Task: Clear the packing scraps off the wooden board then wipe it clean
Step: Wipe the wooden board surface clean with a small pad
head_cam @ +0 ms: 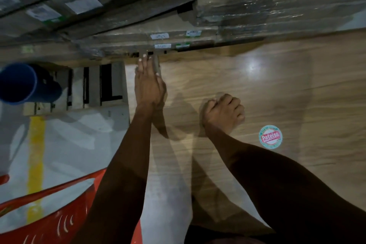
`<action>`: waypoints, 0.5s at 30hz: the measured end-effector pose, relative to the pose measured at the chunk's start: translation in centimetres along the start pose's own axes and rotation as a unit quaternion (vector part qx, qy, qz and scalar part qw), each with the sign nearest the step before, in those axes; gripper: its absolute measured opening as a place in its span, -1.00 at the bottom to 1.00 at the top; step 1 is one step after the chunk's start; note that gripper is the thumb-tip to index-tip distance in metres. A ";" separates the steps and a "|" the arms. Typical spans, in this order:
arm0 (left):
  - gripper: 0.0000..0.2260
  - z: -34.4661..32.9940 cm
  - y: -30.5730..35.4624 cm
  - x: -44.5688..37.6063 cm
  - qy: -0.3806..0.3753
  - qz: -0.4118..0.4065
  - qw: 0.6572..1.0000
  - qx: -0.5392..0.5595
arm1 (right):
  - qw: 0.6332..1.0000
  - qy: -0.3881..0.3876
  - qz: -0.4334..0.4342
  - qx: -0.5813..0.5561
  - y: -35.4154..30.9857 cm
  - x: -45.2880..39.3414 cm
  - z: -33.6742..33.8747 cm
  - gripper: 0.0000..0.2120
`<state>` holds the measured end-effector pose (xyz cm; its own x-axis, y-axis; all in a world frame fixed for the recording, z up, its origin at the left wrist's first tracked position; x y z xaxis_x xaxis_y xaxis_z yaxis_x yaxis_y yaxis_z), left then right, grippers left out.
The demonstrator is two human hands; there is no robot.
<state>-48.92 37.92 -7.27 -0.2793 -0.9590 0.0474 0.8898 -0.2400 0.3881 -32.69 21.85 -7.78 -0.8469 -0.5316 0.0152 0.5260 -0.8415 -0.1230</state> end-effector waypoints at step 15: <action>-0.45 0.7 -3.0 -0.8 -0.016 0.046 0.997 -0.062 | 1.000 0.003 -0.009 -0.005 -0.4 -0.2 -0.1 -0.64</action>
<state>-51.63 39.52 -7.80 -0.2035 -0.9730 0.1087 0.9496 -0.1691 0.2641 -32.72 22.28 -7.87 -0.8562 -0.5165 0.0108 0.5108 -0.8495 -0.1321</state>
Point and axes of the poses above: each hand's wrist, its own x-axis away from the middle knuckle, its own z-axis out of the back of the hand, y = z × x, the point moved 1 cm from there along -x, towards the middle knuckle, and after that the axes turned 1 degree about -y, right-handed, at the moved point
